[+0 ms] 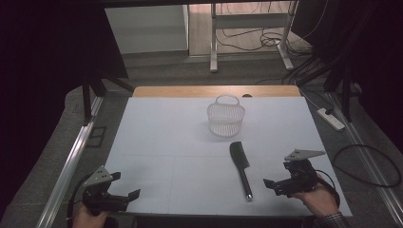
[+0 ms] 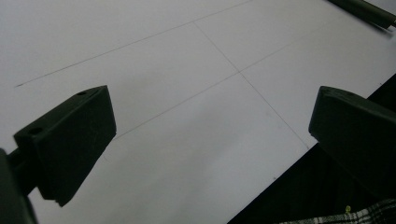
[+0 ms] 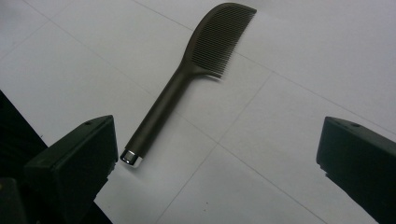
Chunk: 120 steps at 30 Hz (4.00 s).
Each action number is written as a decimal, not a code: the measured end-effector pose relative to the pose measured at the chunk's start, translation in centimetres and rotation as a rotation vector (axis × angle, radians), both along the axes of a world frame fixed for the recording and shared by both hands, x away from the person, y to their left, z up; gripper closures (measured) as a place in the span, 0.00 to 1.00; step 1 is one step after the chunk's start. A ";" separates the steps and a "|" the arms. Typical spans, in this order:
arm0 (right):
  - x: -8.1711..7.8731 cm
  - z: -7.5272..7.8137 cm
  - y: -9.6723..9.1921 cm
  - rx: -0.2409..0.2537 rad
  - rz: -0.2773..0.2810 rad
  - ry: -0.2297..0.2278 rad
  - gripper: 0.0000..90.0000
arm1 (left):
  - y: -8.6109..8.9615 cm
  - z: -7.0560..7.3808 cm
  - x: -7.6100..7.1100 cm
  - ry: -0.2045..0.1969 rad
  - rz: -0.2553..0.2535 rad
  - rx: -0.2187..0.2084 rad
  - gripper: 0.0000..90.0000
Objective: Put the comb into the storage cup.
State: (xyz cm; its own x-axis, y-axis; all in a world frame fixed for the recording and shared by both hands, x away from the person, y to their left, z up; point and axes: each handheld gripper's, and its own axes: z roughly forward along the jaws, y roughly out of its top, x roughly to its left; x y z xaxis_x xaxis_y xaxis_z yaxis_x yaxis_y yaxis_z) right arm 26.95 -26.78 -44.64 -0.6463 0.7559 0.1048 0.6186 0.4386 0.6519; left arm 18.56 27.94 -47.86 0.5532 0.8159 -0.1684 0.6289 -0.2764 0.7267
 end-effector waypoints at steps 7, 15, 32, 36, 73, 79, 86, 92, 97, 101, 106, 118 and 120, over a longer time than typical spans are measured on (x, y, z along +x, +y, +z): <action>0.5 0.0 0.9 -0.009 0.023 0.003 0.00 | 0.0 0.0 0.0 0.000 0.001 -0.001 0.01; 1.0 -0.2 2.0 -0.027 0.051 0.015 0.00 | 0.0 0.0 0.0 0.000 0.001 -0.004 0.01; 2.1 -0.5 4.1 -0.046 0.081 0.046 0.00 | 0.1 0.0 0.0 0.002 0.000 -0.005 0.01; 2.3 -0.6 4.5 -0.048 0.083 0.048 0.00 | 0.1 0.0 0.0 0.001 0.001 -0.006 0.01; 4.4 -1.2 10.1 -0.138 0.163 0.114 0.00 | 0.2 0.0 0.0 0.001 -0.006 -0.016 0.01; 4.7 -1.5 10.6 -0.154 0.180 0.119 0.06 | 0.2 0.0 0.0 0.001 -0.006 -0.018 0.01; 4.8 -1.1 10.3 -0.112 0.211 0.131 0.51 | 0.2 0.0 0.0 0.001 -0.008 -0.019 0.01; 5.0 -1.1 10.3 -0.105 0.244 0.167 0.92 | 0.2 0.0 0.0 0.001 -0.007 -0.020 0.01; 5.0 -1.3 10.3 -0.121 0.268 0.154 1.00 | 0.2 0.0 0.0 0.000 -0.007 -0.017 0.01; 4.9 -1.8 10.3 -0.131 0.279 0.155 1.00 | 0.2 0.0 0.0 0.000 -0.007 -0.016 0.01; 4.9 -2.8 10.3 -0.146 0.281 0.163 1.00 | 0.2 0.0 0.0 0.000 -0.008 -0.015 0.01; 4.5 -4.6 10.2 -0.188 0.289 0.199 0.99 | 0.3 0.0 0.0 0.000 -0.011 -0.021 0.01; 4.4 -4.9 10.3 -0.197 0.295 0.210 0.99 | 0.3 0.0 0.0 0.000 -0.012 -0.022 0.01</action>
